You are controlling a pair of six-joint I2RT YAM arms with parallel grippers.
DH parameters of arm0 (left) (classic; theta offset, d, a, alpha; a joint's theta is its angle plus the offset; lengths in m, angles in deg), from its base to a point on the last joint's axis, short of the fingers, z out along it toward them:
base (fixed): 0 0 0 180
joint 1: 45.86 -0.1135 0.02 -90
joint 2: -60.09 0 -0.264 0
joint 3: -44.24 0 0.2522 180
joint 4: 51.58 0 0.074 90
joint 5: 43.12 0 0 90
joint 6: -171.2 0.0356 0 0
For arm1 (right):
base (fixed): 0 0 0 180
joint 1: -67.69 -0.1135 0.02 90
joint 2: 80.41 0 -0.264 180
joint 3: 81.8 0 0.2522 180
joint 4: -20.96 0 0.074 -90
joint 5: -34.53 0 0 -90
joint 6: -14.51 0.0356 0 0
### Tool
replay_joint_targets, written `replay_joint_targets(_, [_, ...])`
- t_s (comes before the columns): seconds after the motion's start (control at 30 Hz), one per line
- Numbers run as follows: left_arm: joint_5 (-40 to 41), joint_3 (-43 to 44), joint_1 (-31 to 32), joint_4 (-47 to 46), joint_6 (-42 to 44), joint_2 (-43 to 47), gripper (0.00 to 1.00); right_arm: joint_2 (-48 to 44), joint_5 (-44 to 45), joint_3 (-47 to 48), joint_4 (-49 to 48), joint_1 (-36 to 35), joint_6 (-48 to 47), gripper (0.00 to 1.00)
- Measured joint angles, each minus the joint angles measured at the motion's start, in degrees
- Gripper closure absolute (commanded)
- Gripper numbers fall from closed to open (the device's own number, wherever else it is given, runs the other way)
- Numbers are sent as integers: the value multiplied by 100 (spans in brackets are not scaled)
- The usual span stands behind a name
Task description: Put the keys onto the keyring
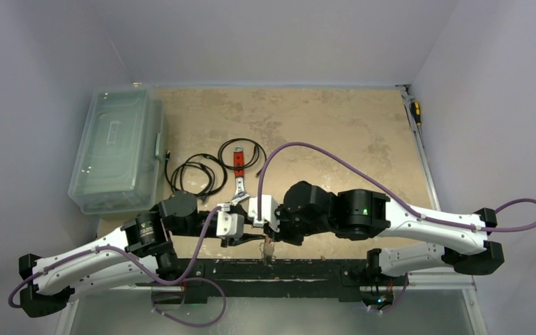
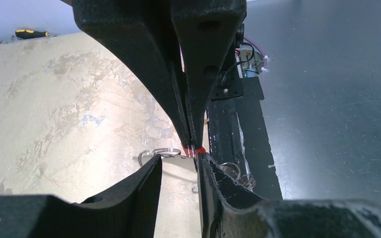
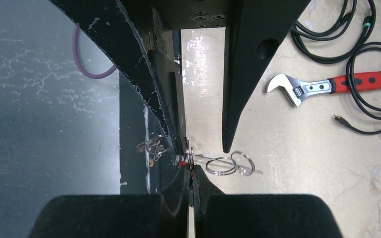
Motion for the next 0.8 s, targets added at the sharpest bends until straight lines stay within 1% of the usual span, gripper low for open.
replay_joint_targets(0.17, [-20, -13, 0, -131, -68, 7, 75, 0, 0, -2, -52, 0, -7, 100])
replay_joint_targets(0.23, [-24, -22, 0, -186, -116, 7, 78, 2, 0, -2, -79, 0, -17, 100])
replay_joint_targets(0.27, [-26, -24, 0, -205, -151, 7, 85, 2, 0, -2, -87, 0, -22, 100])
replay_joint_targets(0.3, [-28, -33, -2, -232, -162, 4, 89, 2, 0, -2, -96, 2, -31, 100])
replay_joint_targets(0.33, [-42, -42, -4, -243, -181, 0, 91, 2, 2, -2, -103, 2, -39, 100])
replay_joint_targets(0.57, [-81, -63, -11, -254, -258, -66, 92, 2, 22, -13, -101, 2, -46, 100])
replay_joint_targets(0.6, [-85, -68, -15, -262, -260, -68, 93, 2, 22, -13, -101, 2, -46, 100])
replay_joint_targets(0.67, [-94, -70, -15, -271, -280, -70, 100, 2, 22, -13, -101, 2, -46, 100])
replay_joint_targets(0.8, [-107, -76, -22, -271, -302, -70, 100, -11, 26, -35, -122, 2, -66, 100])
